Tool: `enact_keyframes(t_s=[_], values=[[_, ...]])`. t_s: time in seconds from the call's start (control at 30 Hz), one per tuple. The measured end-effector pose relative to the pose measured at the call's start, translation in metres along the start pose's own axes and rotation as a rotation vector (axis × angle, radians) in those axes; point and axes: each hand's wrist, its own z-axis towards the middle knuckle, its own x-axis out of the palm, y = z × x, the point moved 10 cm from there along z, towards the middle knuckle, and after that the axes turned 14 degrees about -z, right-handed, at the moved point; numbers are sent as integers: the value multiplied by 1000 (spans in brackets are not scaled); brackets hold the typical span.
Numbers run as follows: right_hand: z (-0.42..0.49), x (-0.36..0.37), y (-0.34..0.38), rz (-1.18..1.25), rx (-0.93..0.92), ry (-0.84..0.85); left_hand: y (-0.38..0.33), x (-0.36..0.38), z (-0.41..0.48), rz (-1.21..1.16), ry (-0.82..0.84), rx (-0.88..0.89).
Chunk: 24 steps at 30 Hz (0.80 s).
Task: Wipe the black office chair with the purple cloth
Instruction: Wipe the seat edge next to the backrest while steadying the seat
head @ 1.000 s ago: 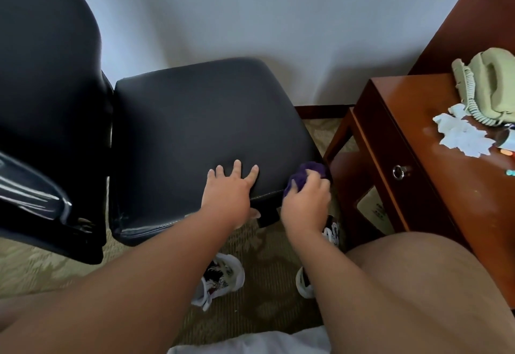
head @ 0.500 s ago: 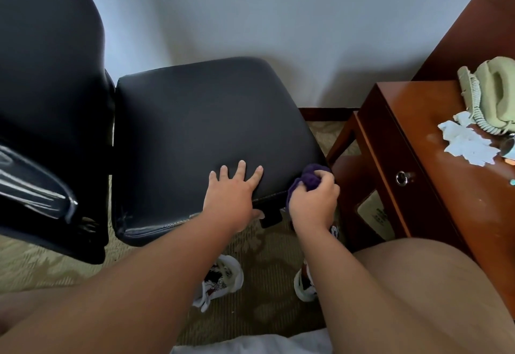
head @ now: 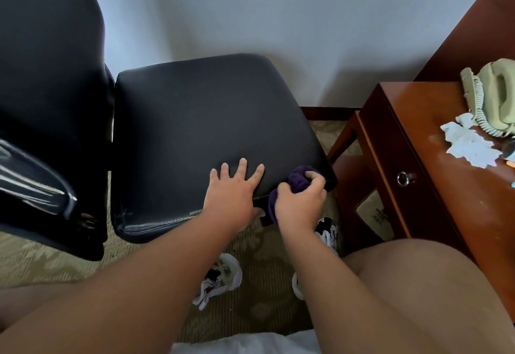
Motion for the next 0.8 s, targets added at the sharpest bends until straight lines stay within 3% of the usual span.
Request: enact_keyframes(t_s=[0.23, 0.6, 0.8], values=[[22, -12, -25, 149, 241, -29, -2, 1, 0, -11, 11, -13], [-23, 33, -22, 266, 228, 110, 0, 0, -2, 39, -27, -4], [5, 3, -14, 191, 140, -12, 0, 0, -2, -6, -10, 7]])
